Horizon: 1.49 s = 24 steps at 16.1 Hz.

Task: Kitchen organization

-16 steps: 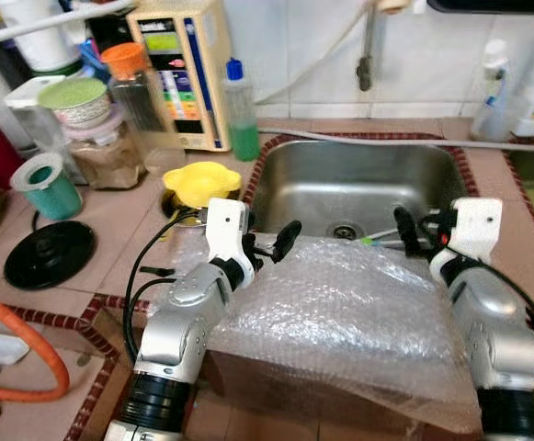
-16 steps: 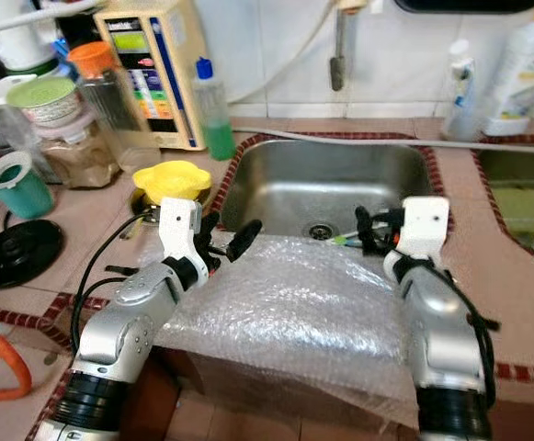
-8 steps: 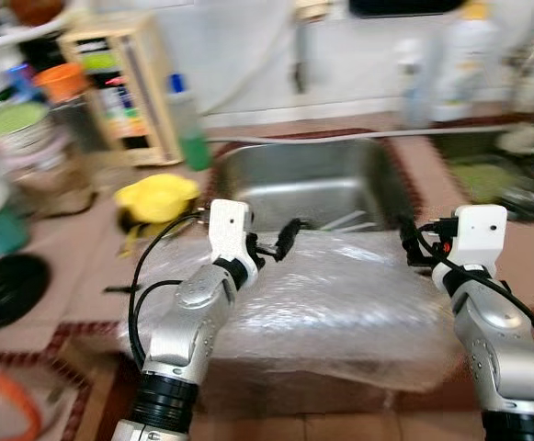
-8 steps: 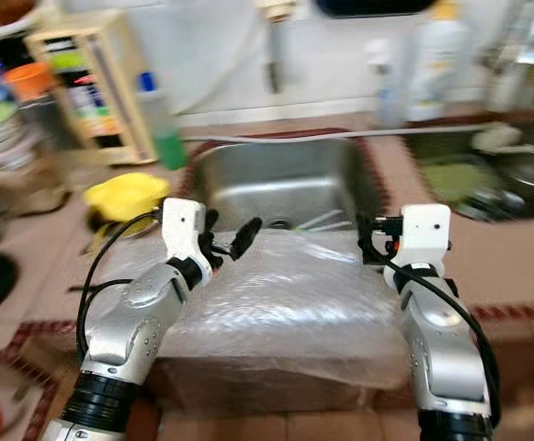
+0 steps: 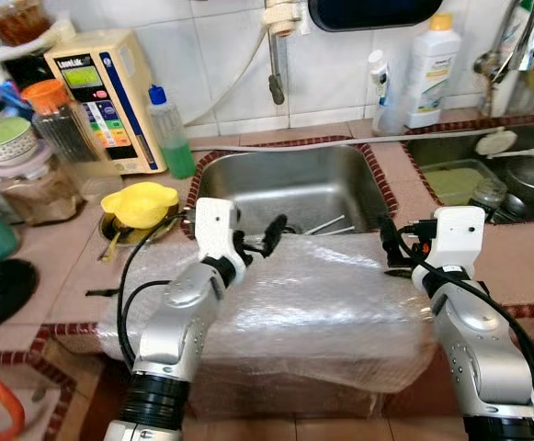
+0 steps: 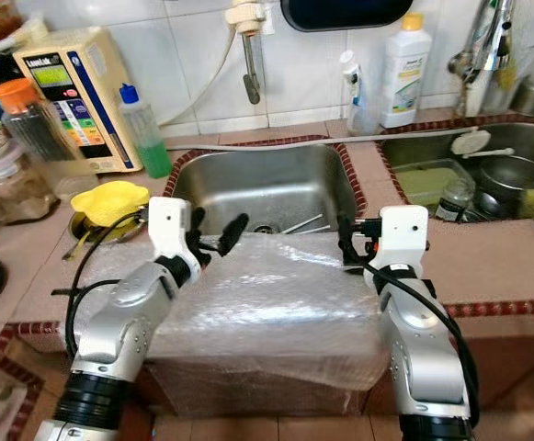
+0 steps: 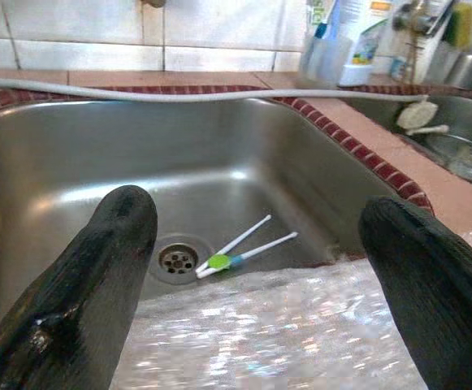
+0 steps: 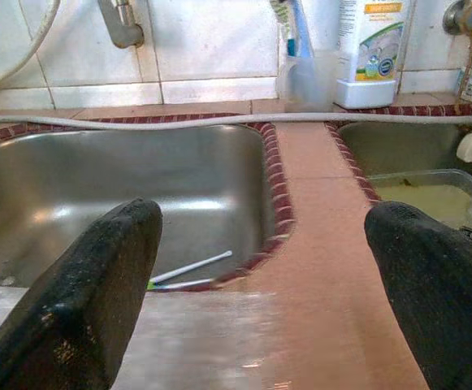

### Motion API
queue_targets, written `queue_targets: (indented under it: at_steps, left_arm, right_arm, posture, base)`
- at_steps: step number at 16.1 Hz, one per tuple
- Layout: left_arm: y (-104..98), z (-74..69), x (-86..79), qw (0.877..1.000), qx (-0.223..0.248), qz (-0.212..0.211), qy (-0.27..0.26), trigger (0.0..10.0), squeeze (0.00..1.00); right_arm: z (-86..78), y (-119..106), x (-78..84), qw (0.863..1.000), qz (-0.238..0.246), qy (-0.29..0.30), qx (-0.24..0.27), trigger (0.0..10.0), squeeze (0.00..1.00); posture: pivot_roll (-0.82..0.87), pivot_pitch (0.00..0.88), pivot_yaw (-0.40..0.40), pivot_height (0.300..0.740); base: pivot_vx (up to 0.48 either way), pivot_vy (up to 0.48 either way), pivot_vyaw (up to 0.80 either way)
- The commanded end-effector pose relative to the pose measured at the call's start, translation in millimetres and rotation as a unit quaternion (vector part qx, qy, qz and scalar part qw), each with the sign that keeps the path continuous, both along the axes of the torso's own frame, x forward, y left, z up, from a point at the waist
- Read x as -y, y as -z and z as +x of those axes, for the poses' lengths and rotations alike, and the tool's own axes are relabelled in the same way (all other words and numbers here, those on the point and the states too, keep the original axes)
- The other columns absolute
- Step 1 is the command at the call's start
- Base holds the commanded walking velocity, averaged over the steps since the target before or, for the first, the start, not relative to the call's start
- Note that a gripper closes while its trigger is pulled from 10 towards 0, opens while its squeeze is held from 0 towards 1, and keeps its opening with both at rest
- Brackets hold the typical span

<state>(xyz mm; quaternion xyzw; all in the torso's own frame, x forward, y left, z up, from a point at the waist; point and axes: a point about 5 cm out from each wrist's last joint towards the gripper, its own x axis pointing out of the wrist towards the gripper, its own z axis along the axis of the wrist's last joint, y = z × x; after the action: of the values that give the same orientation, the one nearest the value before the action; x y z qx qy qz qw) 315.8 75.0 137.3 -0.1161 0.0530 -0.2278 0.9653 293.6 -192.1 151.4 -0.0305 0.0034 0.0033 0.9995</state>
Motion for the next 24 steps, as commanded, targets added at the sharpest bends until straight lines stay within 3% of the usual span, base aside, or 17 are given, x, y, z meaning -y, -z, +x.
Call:
queue_targets:
  at_steps: [1, 4, 14, 24]
  left_arm:
    - [-2.8, 1.1, 1.2, 1.000, 0.001, -0.001, 0.004, 10.0, 0.00]
    - [-2.3, 0.6, 1.4, 1.000, -0.005, -0.004, 0.004, 10.0, 0.00]
    - [3.1, 1.3, -12.5, 0.999, -0.012, -0.013, -0.034, 10.0, 0.00]
    - [9.0, -1.8, -16.5, 0.994, -0.009, -0.041, -0.099, 10.0, 0.00]
  right_arm:
    - [-0.5, -4.5, 0.0, 1.000, -0.002, 0.004, 0.009, 10.0, 0.00]
    - [-0.3, -4.9, -1.1, 1.000, -0.002, 0.006, 0.009, 10.0, 0.00]
    - [1.9, -8.3, -6.9, 1.000, 0.002, -0.008, 0.022, 10.0, 0.00]
    - [11.4, -26.8, -9.8, 0.997, -0.027, -0.055, 0.045, 10.0, 0.00]
  posture:
    - [-0.14, 0.000, 0.182, 0.740]
    - [-0.13, 0.000, 0.181, 0.740]
    - [-0.12, 0.000, 0.174, 0.740]
    - [-0.10, 0.000, 0.025, 0.740]
  base:
    - [0.000, -0.480, 0.00]
    - [0.000, -0.476, 0.00]
    - [0.000, 0.000, 0.00]
    - [0.000, 0.000, 0.00]
